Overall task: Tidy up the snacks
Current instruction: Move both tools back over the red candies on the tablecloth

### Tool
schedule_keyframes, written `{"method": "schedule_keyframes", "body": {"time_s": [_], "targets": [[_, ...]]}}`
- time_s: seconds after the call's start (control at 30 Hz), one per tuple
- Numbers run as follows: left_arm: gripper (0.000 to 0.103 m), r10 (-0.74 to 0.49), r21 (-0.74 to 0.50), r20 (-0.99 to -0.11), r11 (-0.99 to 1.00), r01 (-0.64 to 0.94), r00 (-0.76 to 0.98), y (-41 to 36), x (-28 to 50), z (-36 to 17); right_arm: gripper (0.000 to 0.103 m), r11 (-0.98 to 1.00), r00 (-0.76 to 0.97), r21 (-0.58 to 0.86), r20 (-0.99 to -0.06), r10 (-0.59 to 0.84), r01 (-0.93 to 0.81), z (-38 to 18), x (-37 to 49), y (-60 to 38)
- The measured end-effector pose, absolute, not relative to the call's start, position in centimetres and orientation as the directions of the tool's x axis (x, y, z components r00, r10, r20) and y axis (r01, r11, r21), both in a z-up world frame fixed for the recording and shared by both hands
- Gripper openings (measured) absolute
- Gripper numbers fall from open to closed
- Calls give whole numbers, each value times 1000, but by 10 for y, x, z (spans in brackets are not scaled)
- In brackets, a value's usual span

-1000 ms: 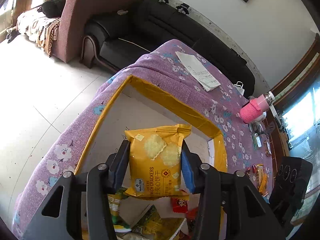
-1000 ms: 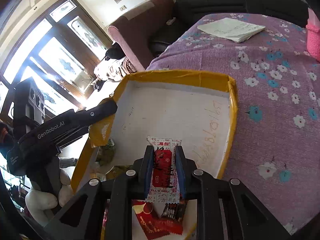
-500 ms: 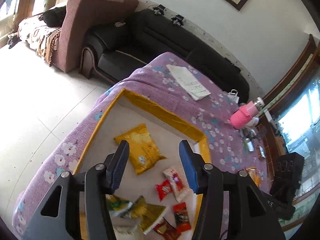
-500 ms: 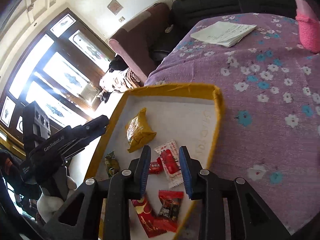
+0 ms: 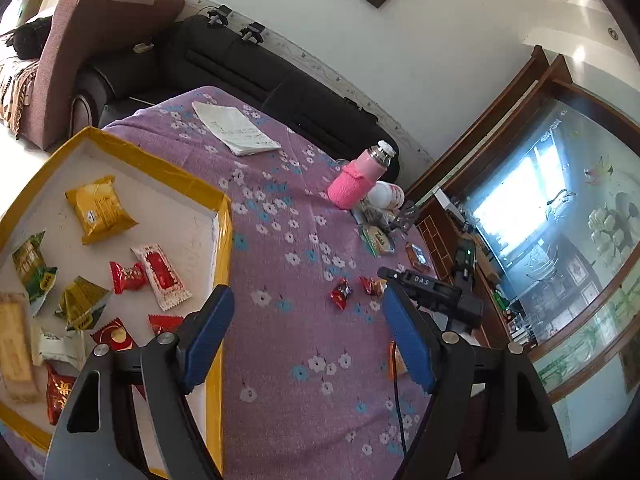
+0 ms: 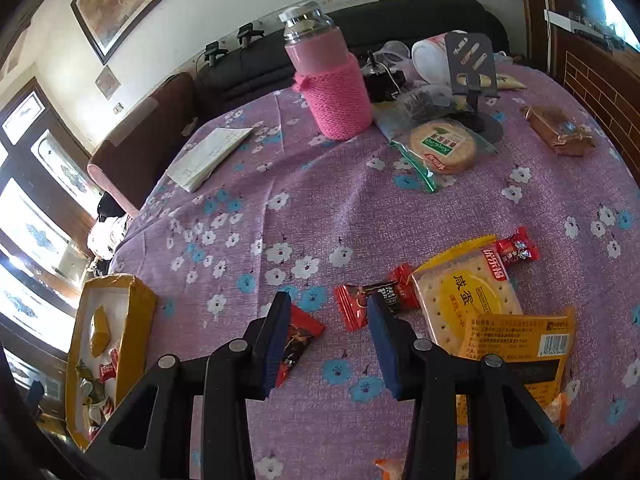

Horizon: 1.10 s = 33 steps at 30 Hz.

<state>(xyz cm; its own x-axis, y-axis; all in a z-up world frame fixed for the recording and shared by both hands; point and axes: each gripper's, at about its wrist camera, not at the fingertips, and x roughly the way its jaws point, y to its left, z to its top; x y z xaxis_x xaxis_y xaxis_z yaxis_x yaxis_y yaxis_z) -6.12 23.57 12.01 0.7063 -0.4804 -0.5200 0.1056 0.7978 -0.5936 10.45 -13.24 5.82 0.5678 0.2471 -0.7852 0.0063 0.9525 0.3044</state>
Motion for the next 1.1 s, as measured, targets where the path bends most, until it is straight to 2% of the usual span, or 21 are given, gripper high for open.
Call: {"method": "schedule_keyframes", "body": {"time_s": [0.07, 0.13, 0.2, 0.33, 0.4, 0.47, 0.53, 0.57, 0.73, 0.9, 0.97, 1.07, 1.1], "targets": [[77, -459, -567, -541, 818, 98, 704, 228, -62, 115, 42, 951, 548, 308, -796, 256, 3, 46, 113, -124], [77, -453, -557, -552, 825, 94, 700, 223, -65, 112, 37, 948, 504, 318, -817, 282, -16, 34, 120, -109], [77, -468, -571, -547, 815, 99, 694, 221, -69, 109, 19, 951, 459, 308, -841, 286, -28, 20, 121, -91], [77, -477, -570, -556, 815, 105, 681, 214, -68, 104, 15, 917, 384, 370, -834, 397, -146, 20, 107, -60], [77, -489, -573, -564, 812, 112, 665, 209, -68, 100, 15, 887, 357, 409, -813, 460, -212, 32, 99, -57], [77, -505, -579, -569, 807, 121, 649, 205, -68, 96, 18, 907, 436, 362, -795, 422, -216, 52, 96, -72], [77, -517, -583, -573, 803, 127, 636, 201, -68, 91, 35, 955, 517, 260, -803, 295, -140, 64, 103, -93], [77, -526, -588, -574, 798, 131, 628, 199, -68, 88, 40, 967, 527, 233, -813, 250, -99, 64, 110, -104], [76, -534, -594, -588, 795, 125, 607, 193, -64, 78, 40, 992, 492, 126, -862, 121, -22, 41, 140, -118], [77, -508, -559, -606, 820, 126, 612, 191, -65, 76, 33, 999, 477, 44, -878, 38, 1, 18, 145, -112], [76, -502, -550, -614, 826, 127, 609, 190, -64, 75, 33, 996, 446, 71, -891, 87, -52, 19, 130, -102], [77, -512, -559, -616, 819, 125, 599, 189, -61, 72, 30, 940, 346, 303, -875, 339, -156, 26, 103, -100], [76, -511, -559, -618, 820, 124, 597, 188, -60, 71, 30, 928, 368, 340, -852, 372, -150, 34, 95, -106]]}}
